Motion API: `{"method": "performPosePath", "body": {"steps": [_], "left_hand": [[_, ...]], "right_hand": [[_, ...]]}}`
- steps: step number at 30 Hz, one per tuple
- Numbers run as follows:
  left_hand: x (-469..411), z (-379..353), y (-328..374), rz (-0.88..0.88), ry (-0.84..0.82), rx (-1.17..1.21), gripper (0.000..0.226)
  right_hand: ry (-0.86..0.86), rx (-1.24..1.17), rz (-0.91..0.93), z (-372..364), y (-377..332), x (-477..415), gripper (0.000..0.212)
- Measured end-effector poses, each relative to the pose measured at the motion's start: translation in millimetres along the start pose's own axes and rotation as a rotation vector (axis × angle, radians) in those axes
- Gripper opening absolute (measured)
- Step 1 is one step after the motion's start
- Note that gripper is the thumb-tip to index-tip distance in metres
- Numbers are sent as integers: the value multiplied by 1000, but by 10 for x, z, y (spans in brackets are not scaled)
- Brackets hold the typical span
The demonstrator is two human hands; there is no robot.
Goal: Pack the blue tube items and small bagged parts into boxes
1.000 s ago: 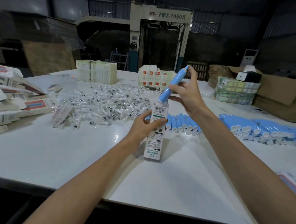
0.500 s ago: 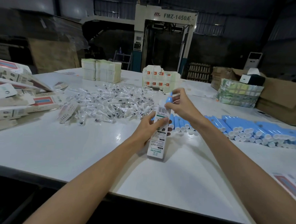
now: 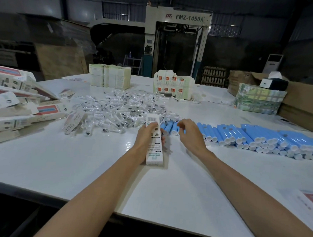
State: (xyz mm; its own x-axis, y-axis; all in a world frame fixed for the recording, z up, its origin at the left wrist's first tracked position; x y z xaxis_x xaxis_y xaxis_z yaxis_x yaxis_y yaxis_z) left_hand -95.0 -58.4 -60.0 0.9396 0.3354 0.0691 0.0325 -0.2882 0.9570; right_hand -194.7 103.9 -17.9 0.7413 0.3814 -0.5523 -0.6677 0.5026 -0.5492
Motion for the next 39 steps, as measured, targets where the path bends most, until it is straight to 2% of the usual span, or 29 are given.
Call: {"method": "performPosePath", "body": {"steps": [4, 7, 11, 16, 20, 24, 30, 32, 34, 35, 37, 39], "left_hand": [[-17, 77, -35, 31, 12, 118, 36], [-24, 64, -44, 21, 4, 149, 40], [-38, 33, 4, -37, 1, 107, 48], [7, -2, 52, -62, -10, 45, 45], [36, -41, 75, -84, -28, 38, 46], [30, -49, 81, -95, -45, 20, 41], [119, -188, 153, -118, -126, 33, 29], [150, -252, 140, -112, -161, -2, 30], [207, -327, 131, -110, -215, -50, 32], [248, -374, 121, -111, -254, -68, 33], [332, -472, 83, -103, -333, -85, 36], [402, -557, 39, -108, -391, -103, 36]], "right_hand": [[-10, 118, -107, -120, 100, -363, 32], [-79, 217, -157, -225, 252, -604, 38], [-117, 296, -159, -327, 382, -851, 32], [-176, 323, -162, -473, 397, -973, 29], [-138, 376, -124, -529, 299, -955, 16], [-70, 394, -139, -349, 236, -858, 13], [87, 140, -305, 290, 394, -498, 6], [100, -91, -395, 427, 458, -309, 11], [66, -437, -432, 499, 426, -101, 34], [41, -582, -416, 538, 365, -10, 54], [7, -753, -377, 612, 239, 137, 83], [38, -863, -344, 708, 118, 236, 79]]}}
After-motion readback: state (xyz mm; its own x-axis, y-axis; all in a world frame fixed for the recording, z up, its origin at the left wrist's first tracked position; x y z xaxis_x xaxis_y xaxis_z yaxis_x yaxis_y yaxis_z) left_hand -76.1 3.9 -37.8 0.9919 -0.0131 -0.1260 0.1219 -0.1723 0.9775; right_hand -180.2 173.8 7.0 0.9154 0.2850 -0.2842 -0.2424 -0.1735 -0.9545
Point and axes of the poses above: each hand's wrist, its own x-axis away from the middle knuckle, its own z-axis out of the back of the hand, y = z × x, the point moved 7 cm from there along -x, towards the middle knuckle, and after that the axes turned 7 degrees about -x, right-handed, at the moved point
